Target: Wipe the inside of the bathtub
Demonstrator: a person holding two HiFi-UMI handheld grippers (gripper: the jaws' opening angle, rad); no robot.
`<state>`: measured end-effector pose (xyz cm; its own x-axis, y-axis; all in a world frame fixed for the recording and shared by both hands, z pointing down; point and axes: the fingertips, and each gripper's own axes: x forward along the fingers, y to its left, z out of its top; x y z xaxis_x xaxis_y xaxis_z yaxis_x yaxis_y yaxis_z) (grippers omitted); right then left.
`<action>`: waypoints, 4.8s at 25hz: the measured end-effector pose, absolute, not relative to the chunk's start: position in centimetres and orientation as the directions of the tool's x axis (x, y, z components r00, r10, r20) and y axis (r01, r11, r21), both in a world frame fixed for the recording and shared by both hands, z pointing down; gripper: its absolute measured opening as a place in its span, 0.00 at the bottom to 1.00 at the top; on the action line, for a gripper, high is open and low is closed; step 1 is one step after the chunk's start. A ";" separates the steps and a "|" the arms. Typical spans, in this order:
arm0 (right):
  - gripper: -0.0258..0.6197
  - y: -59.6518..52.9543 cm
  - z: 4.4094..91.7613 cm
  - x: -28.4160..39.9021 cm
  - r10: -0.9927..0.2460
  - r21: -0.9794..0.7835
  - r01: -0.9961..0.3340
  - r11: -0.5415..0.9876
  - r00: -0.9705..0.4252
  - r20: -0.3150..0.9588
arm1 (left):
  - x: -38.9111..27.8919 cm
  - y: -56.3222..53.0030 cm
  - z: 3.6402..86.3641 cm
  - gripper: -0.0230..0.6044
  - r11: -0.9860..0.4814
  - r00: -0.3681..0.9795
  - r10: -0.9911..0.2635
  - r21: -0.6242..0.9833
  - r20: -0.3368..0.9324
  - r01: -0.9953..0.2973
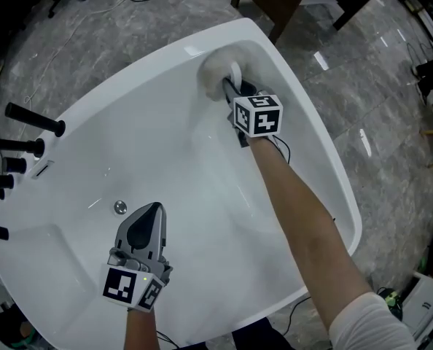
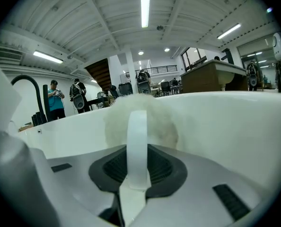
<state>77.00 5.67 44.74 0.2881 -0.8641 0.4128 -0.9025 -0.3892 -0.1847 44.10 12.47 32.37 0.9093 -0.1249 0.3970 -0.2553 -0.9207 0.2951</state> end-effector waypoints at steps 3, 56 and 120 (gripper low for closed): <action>0.18 5.6 44.6 76.7 -0.868 -0.190 -0.900 -0.392 0.293 0.401 | 43.6 12.2 32.7 0.04 -0.916 0.908 -0.132 0.300 0.398 -0.265; 0.18 -10.0 42.3 40.3 -0.921 -0.176 -0.984 0.013 -0.080 0.381 | 25.9 -2.9 33.3 0.04 -0.819 0.813 -0.408 0.226 0.414 -0.527; 0.18 -30.1 42.8 -5.2 -0.791 -0.134 -0.906 0.401 -0.416 0.449 | -21.1 -19.7 36.0 0.04 -0.564 0.552 -0.708 0.118 0.441 -0.817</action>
<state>-5.24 -30.08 42.76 -0.4162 -0.7909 0.4486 -0.9062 0.4011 -0.1336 -21.06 -19.72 35.95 0.5522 -0.7078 0.4406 -0.8172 -0.5642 0.1178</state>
